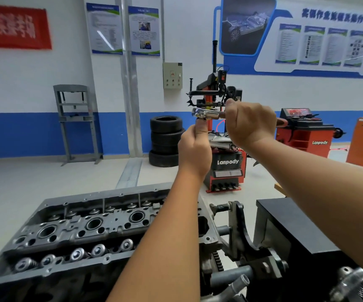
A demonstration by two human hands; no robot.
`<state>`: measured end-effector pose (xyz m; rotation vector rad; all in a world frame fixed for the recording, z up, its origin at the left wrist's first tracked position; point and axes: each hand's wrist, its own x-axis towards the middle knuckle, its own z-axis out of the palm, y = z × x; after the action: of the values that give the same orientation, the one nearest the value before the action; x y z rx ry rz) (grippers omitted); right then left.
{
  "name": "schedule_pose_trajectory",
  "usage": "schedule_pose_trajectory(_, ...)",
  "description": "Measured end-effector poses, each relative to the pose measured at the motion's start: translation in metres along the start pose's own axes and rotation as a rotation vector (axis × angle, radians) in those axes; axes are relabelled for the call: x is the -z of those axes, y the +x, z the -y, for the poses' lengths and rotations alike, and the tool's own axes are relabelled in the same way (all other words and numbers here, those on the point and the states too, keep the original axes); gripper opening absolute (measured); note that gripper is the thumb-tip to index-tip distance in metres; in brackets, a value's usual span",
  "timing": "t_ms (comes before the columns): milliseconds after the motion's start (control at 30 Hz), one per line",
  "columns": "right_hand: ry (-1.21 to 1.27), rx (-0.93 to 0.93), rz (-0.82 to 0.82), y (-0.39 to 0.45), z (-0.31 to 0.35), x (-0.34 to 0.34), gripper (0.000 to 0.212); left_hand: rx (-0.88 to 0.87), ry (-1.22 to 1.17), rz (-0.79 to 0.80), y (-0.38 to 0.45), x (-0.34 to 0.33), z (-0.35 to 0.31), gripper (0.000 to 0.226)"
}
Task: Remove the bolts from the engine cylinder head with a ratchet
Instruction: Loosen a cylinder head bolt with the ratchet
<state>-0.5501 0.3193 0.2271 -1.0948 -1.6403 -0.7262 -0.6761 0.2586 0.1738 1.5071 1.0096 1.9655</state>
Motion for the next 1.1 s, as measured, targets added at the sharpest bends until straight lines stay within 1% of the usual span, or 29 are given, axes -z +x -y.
schedule_pose_trajectory(67, -0.072, -0.038, 0.037, -0.006, 0.003, 0.019, 0.058, -0.010, 0.015, -0.007, -0.003, -0.001, -0.002, 0.055)
schedule_pose_trajectory(133, -0.130, -0.084, 0.062, -0.016, 0.008, 0.041, 0.059, -0.057, 0.044, -0.023, -0.009, -0.001, -0.001, 0.059)
schedule_pose_trajectory(200, -0.179, -0.098, 0.032, -0.034, 0.013, 0.063, 0.058, -0.129, 0.065, -0.033, -0.016, -0.002, 0.002, 0.061)
schedule_pose_trajectory(267, -0.190, -0.053, -0.044, -0.053, 0.019, 0.079, 0.056, -0.185, 0.050, -0.045, -0.021, -0.003, 0.003, 0.056)
schedule_pose_trajectory(333, -0.160, -0.013, -0.102, -0.060, 0.024, 0.085, 0.058, -0.201, -0.006, -0.055, -0.024, 0.000, 0.001, 0.049)
schedule_pose_trajectory(467, -0.120, 0.051, -0.140, -0.036, 0.029, 0.071, 0.062, -0.156, -0.074, -0.054, -0.029, 0.008, -0.004, 0.057)
schedule_pose_trajectory(500, -0.080, 0.072, -0.114, -0.027, 0.026, 0.064, 0.060, -0.142, -0.074, -0.049, -0.031, 0.008, -0.006, 0.056)
schedule_pose_trajectory(533, -0.017, 0.079, -0.042, -0.017, 0.023, 0.057, 0.059, -0.126, -0.067, -0.042, -0.032, 0.007, -0.008, 0.054)
schedule_pose_trajectory(600, 0.086, 0.072, 0.172, -0.001, 0.024, 0.049, 0.055, -0.091, -0.042, -0.026, -0.036, 0.004, -0.015, 0.051)
schedule_pose_trajectory(633, 0.093, 0.075, 0.258, 0.005, 0.028, 0.046, 0.053, -0.074, -0.035, -0.034, -0.035, 0.005, -0.017, 0.050)
schedule_pose_trajectory(667, 0.076, 0.076, 0.310, 0.009, 0.035, 0.046, 0.052, -0.054, -0.041, -0.056, -0.034, 0.008, -0.016, 0.049)
schedule_pose_trajectory(733, -0.010, 0.089, 0.309, 0.008, 0.057, 0.054, 0.047, -0.003, -0.102, -0.102, -0.027, 0.022, -0.013, 0.043)
schedule_pose_trajectory(833, -0.163, 0.126, 0.284, -0.014, 0.090, 0.084, 0.040, 0.036, -0.170, -0.080, -0.020, 0.035, -0.009, 0.036)
schedule_pose_trajectory(900, -0.280, 0.238, 0.273, -0.039, 0.102, 0.109, 0.021, 0.026, -0.116, -0.106, -0.017, 0.029, -0.008, 0.020)
schedule_pose_trajectory(933, -0.312, 0.287, 0.305, -0.044, 0.103, 0.117, 0.013, 0.029, -0.078, -0.119, -0.017, 0.025, -0.007, 0.016)
schedule_pose_trajectory(1000, -0.256, 0.325, 0.420, -0.028, 0.092, 0.121, 0.009, 0.033, -0.101, -0.088, -0.018, 0.022, -0.007, 0.025)
schedule_pose_trajectory(1067, -0.124, 0.402, 0.535, 0.005, 0.067, 0.112, 0.014, 0.046, -0.152, -0.027, -0.021, 0.027, -0.011, 0.038)
schedule_pose_trajectory(1100, -0.098, 0.467, 0.578, 0.019, 0.054, 0.108, 0.021, 0.058, -0.148, -0.010, -0.023, 0.031, -0.014, 0.040)
